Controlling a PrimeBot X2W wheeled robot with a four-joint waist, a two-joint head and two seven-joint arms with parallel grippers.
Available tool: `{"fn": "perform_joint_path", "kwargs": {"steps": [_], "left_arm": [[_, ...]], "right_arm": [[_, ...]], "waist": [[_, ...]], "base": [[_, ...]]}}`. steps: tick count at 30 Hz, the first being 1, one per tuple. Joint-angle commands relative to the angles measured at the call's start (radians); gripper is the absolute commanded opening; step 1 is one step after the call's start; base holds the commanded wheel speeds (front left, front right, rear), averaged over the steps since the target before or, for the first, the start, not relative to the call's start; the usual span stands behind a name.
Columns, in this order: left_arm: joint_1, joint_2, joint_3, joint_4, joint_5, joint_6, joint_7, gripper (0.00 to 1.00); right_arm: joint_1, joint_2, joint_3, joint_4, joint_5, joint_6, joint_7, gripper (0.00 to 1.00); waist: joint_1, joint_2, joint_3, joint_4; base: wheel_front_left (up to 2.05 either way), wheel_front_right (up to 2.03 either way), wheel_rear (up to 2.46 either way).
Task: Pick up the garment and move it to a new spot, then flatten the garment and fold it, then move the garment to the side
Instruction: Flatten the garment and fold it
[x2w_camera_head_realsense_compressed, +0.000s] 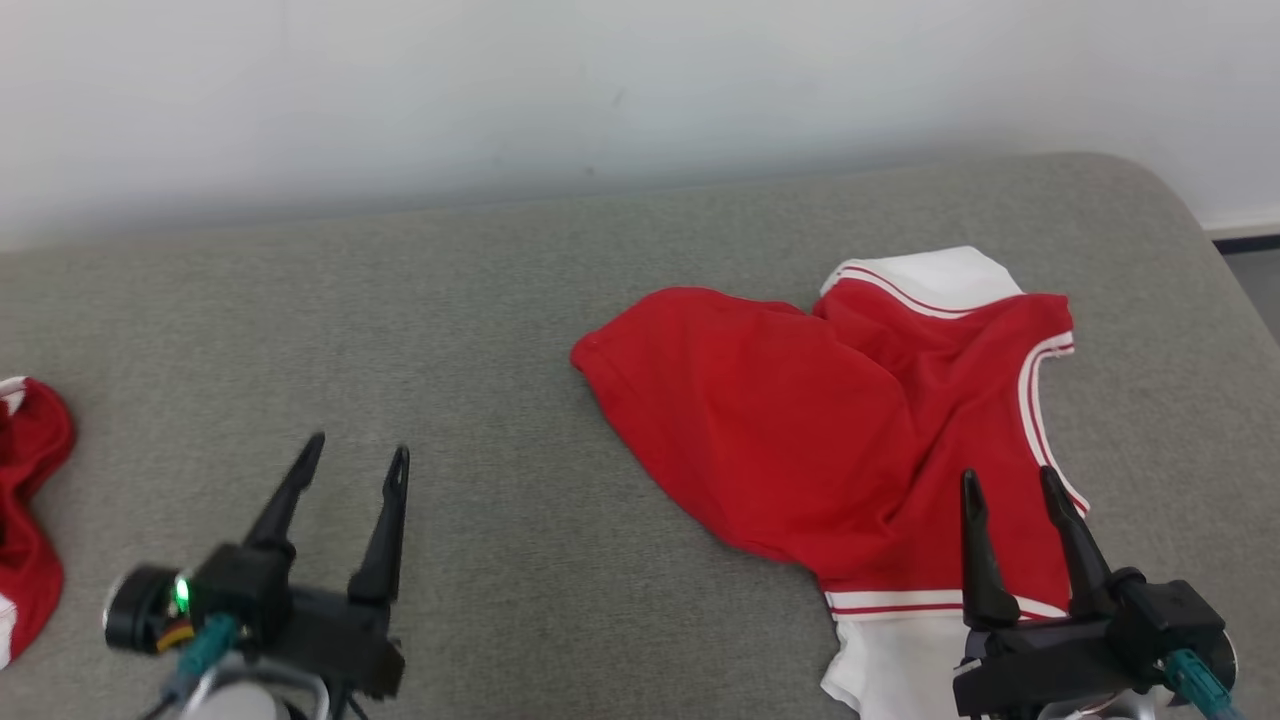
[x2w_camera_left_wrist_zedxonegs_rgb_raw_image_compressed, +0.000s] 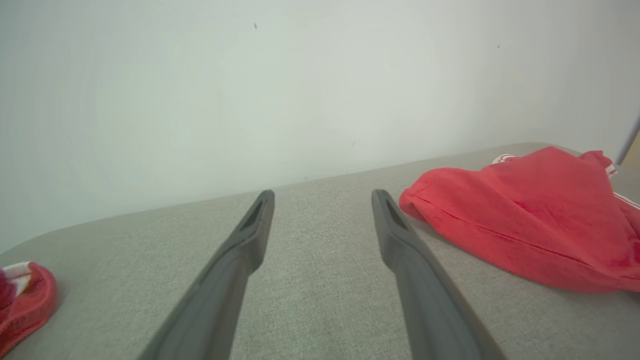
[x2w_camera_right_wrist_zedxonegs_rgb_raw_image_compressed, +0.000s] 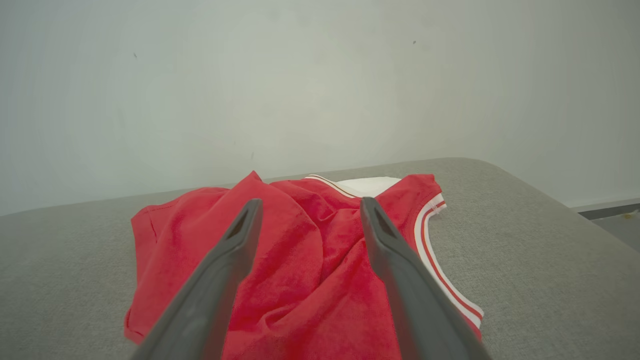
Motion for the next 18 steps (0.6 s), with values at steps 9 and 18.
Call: {"fn": "perform_joint_path", "kwargs": {"steps": [9,18], "left_arm": [[-0.307,0.188,-0.244,0.206,-0.236,0.0,0.043,1.0],[-0.511,0.358,-0.54,0.232,-0.56,0.0,0.211,1.0]], "right_arm": [[-0.06,0.003,0.044,0.02,0.086,-0.002,-0.001,1.0],[-0.083,0.003,0.087,0.039,0.144,-0.002,-0.001,1.0]], "waist": [[0.0,0.0,0.074,-0.146],[0.0,0.0,0.115,-0.237]], "base": [[0.0,0.0,0.0],[0.0,0.0,0.0]]}}
